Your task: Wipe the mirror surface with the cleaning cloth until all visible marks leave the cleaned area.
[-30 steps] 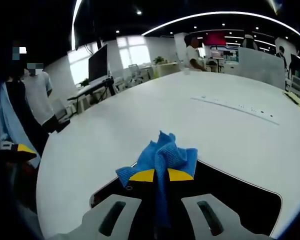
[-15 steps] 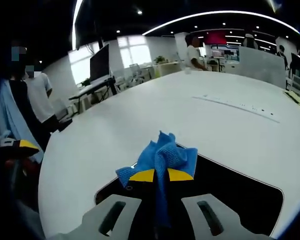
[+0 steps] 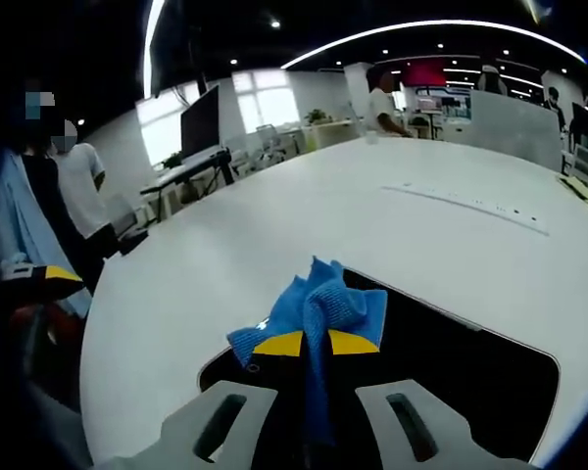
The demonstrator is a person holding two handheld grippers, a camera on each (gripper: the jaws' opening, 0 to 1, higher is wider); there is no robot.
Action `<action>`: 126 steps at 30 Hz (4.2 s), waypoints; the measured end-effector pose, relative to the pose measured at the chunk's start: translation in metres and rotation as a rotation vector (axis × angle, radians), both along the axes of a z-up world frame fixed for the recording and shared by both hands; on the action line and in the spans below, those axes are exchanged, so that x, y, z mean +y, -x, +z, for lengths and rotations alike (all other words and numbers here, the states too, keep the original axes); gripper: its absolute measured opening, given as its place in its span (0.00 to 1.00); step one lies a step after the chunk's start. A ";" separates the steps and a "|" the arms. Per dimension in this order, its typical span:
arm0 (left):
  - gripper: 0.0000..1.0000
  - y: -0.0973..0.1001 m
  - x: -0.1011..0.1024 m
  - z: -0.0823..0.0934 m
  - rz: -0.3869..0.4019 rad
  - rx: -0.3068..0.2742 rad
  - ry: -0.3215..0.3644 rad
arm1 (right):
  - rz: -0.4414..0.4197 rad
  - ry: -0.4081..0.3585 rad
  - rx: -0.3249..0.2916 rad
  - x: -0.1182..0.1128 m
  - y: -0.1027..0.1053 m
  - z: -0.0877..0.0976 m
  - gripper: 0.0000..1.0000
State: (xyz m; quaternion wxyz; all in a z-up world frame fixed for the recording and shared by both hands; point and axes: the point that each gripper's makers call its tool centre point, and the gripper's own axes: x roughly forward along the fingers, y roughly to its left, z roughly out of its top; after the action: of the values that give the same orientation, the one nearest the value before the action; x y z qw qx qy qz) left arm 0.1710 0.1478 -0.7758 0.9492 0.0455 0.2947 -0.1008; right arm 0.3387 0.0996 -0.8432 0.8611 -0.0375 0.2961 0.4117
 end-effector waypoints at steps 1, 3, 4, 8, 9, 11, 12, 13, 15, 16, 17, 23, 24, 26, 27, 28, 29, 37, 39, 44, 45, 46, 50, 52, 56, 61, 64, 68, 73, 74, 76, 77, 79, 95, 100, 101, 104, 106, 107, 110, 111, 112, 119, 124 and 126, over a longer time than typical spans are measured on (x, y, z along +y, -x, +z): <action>0.97 0.000 0.000 0.000 -0.001 0.001 0.000 | 0.000 0.000 0.000 0.000 0.001 0.000 0.03; 0.97 0.000 0.000 0.000 -0.002 0.002 -0.001 | 0.002 0.001 0.000 0.000 0.003 0.000 0.03; 0.97 0.000 0.000 0.000 -0.002 0.002 -0.001 | 0.003 0.001 0.000 0.000 0.003 0.000 0.03; 0.96 0.000 0.000 0.000 -0.003 0.002 -0.002 | 0.002 0.004 -0.002 0.001 0.006 0.001 0.03; 0.96 0.000 0.000 0.000 -0.003 0.002 -0.002 | 0.002 0.006 -0.002 0.001 0.005 0.001 0.03; 0.96 0.000 0.000 0.000 -0.003 0.001 -0.003 | 0.001 0.007 -0.002 0.001 0.005 0.001 0.03; 0.96 0.000 0.000 0.000 -0.003 0.002 -0.003 | 0.001 0.006 0.000 0.001 0.005 0.001 0.03; 0.96 0.000 0.000 0.000 -0.003 0.001 -0.004 | 0.002 0.006 -0.001 0.000 0.005 0.000 0.03; 0.96 0.000 0.000 -0.001 -0.003 0.002 -0.002 | 0.002 0.005 -0.001 0.001 0.006 0.000 0.03; 0.96 0.000 0.000 -0.001 -0.003 0.002 -0.002 | 0.003 0.005 -0.001 0.001 0.007 0.000 0.03; 0.96 0.000 0.000 -0.001 -0.004 0.001 -0.004 | 0.003 0.006 -0.001 0.001 0.007 0.000 0.03; 0.96 0.000 0.000 -0.001 -0.006 0.002 -0.004 | 0.007 0.006 0.002 0.001 0.011 0.001 0.03; 0.96 0.000 0.000 -0.001 -0.007 0.003 -0.004 | 0.007 0.006 0.002 0.001 0.012 0.001 0.03; 0.96 0.000 0.000 -0.001 -0.007 0.002 -0.004 | 0.009 0.005 0.003 0.001 0.012 0.000 0.03; 0.96 0.000 0.000 -0.001 -0.008 0.002 -0.005 | 0.010 0.005 0.003 0.001 0.013 0.001 0.03; 0.96 0.000 -0.001 -0.001 -0.009 0.003 -0.004 | 0.011 0.005 0.003 0.002 0.014 0.001 0.03; 0.96 0.000 -0.001 -0.001 -0.009 0.004 -0.003 | 0.012 0.004 0.004 0.002 0.016 0.001 0.03; 0.96 0.000 -0.001 -0.001 -0.012 0.003 -0.004 | 0.017 0.002 0.007 0.003 0.022 0.000 0.03; 0.96 0.000 -0.001 -0.001 -0.013 0.004 -0.003 | 0.017 0.001 0.008 0.003 0.023 0.000 0.03; 0.96 0.000 -0.002 -0.002 -0.014 0.004 -0.004 | 0.018 0.000 0.008 0.003 0.027 0.000 0.03; 0.96 0.000 -0.002 -0.001 -0.014 0.004 -0.004 | 0.018 -0.001 0.008 0.003 0.029 0.000 0.03; 0.96 0.000 -0.002 -0.001 -0.014 0.003 -0.004 | 0.018 -0.002 0.009 0.003 0.030 0.000 0.03; 0.96 0.000 -0.002 -0.001 -0.016 0.003 -0.004 | 0.018 -0.004 0.011 0.003 0.030 0.000 0.03; 0.96 0.001 -0.003 -0.001 -0.017 0.005 -0.003 | 0.018 -0.005 0.011 0.003 0.034 0.000 0.03; 0.96 0.001 -0.003 -0.001 -0.018 0.004 -0.002 | 0.021 -0.005 0.012 0.003 0.034 0.000 0.03; 0.95 0.002 -0.003 0.000 -0.018 0.003 -0.001 | 0.022 -0.008 0.013 0.003 0.038 0.000 0.03; 0.95 0.002 -0.003 0.000 -0.018 0.003 -0.003 | 0.023 -0.010 0.013 0.003 0.040 0.000 0.03; 0.95 0.002 -0.004 0.000 -0.018 0.004 -0.001 | 0.027 -0.010 0.013 0.003 0.039 0.000 0.03; 0.95 0.002 -0.004 0.000 -0.019 0.004 -0.001 | 0.035 -0.011 0.013 0.003 0.039 0.000 0.04; 0.95 0.002 -0.004 0.000 -0.019 0.004 -0.001 | 0.037 -0.012 0.012 0.003 0.039 0.000 0.05; 0.95 0.001 -0.003 0.000 -0.018 0.004 0.002 | 0.035 -0.016 0.014 0.003 0.040 0.001 0.06; 0.95 0.001 -0.003 0.000 -0.017 0.004 0.002 | 0.035 -0.017 0.015 0.003 0.040 0.001 0.06; 0.95 0.001 -0.003 0.000 -0.017 0.004 0.004 | 0.046 -0.006 0.005 0.003 0.043 0.002 0.08; 0.94 0.001 -0.005 0.000 -0.022 0.005 0.014 | 0.097 0.042 -0.062 -0.001 0.054 0.001 0.19; 0.94 0.001 -0.005 0.000 -0.019 0.003 0.018 | 0.090 0.038 -0.073 -0.002 0.054 0.001 0.17; 0.94 0.001 -0.005 0.000 -0.020 0.003 0.018 | 0.087 0.037 -0.076 -0.002 0.054 0.001 0.17; 0.94 0.001 -0.006 0.000 -0.023 0.004 0.017 | 0.088 0.037 -0.084 -0.002 0.054 0.000 0.16; 0.94 0.001 -0.006 0.000 -0.025 0.006 0.017 | 0.090 0.041 -0.094 -0.002 0.053 -0.001 0.16; 0.94 0.001 -0.006 0.000 -0.026 0.006 0.016 | 0.091 0.047 -0.101 -0.003 0.052 -0.002 0.15; 0.94 0.001 -0.007 -0.001 -0.031 0.009 0.014 | 0.093 0.060 -0.121 -0.003 0.051 -0.002 0.11; 0.94 0.001 -0.007 -0.001 -0.032 0.009 0.013 | 0.092 0.061 -0.122 -0.003 0.052 -0.002 0.10; 0.94 0.001 -0.008 -0.001 -0.033 0.009 0.013 | 0.091 0.061 -0.124 -0.003 0.051 -0.002 0.09; 0.94 0.001 -0.009 -0.002 -0.041 0.011 0.009 | 0.099 0.074 -0.128 -0.002 0.058 0.002 0.04; 0.94 0.000 -0.008 -0.002 -0.039 0.009 0.006 | 0.077 0.050 -0.110 -0.003 0.058 0.005 0.02; 0.94 0.001 -0.008 -0.001 -0.038 0.009 0.004 | 0.065 0.034 -0.100 -0.004 0.058 0.008 0.02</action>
State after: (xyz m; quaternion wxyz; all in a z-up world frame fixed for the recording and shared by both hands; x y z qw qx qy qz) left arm 0.1703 0.1396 -0.7773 0.9459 0.0489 0.2977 -0.1196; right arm 0.2805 0.0954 -0.8349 0.8603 -0.0825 0.2583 0.4317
